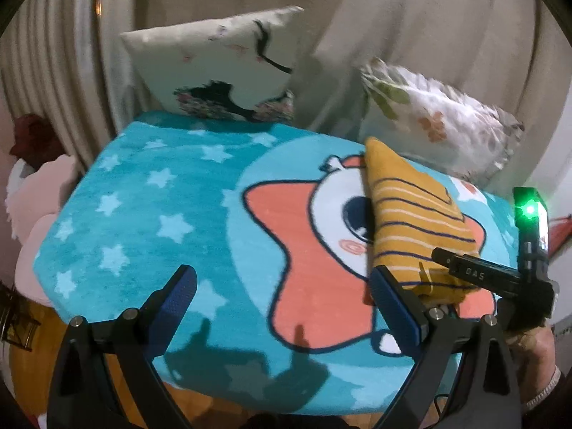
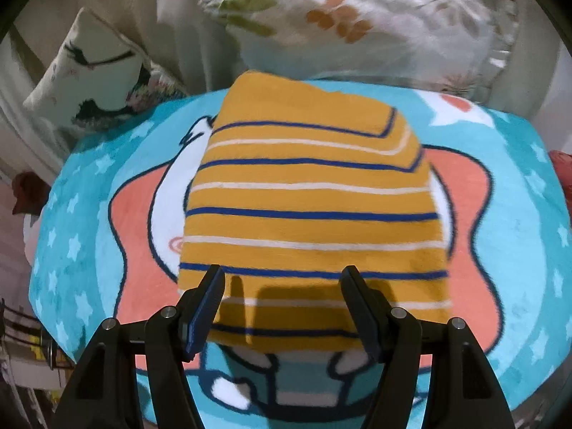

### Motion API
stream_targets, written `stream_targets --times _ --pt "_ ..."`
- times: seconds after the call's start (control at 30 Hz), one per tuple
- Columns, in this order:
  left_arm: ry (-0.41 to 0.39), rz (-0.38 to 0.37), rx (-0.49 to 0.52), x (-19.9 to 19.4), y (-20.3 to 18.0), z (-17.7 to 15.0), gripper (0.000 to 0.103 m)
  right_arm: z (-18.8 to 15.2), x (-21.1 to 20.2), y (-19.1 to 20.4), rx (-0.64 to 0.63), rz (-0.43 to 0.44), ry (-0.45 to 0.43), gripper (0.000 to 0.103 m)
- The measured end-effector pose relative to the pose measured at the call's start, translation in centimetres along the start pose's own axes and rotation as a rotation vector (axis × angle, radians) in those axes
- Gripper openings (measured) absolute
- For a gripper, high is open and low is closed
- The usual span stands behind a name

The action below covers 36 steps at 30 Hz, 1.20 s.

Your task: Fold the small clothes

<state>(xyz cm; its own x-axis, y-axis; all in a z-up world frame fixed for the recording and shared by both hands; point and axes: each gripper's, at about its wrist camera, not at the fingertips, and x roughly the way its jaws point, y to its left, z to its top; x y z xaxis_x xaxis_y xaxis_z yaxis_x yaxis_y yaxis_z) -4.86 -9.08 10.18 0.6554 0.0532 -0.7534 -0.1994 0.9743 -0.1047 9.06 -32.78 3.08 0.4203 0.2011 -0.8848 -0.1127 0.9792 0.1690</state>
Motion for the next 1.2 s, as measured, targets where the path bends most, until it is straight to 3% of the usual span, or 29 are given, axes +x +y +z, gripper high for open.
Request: stream_targets --times 0.27,0.73,0.93,1.2 --pt "0.071 -0.085 0.160 2.0 -4.5 -1.0 0.097 -4.3 -1.9 -4.8 0.107 -0.101 0.008 0.073" --pt "0.182 -0.207 0.195 4.7 -5.3 -3.0 0.097 -9.1 -3.0 -6.4 0.166 -0.225 0.054 0.073" --pt "0.231 -0.212 0.181 5.6 -5.5 -3.8 0.097 -10.0 -3.6 -6.9 0.192 -0.252 0.030 0.073" --pt "0.193 -0.141 0.158 4.7 -6.6 -2.8 0.097 -8.1 -4.4 -6.4 0.098 -0.231 -0.057 0.073"
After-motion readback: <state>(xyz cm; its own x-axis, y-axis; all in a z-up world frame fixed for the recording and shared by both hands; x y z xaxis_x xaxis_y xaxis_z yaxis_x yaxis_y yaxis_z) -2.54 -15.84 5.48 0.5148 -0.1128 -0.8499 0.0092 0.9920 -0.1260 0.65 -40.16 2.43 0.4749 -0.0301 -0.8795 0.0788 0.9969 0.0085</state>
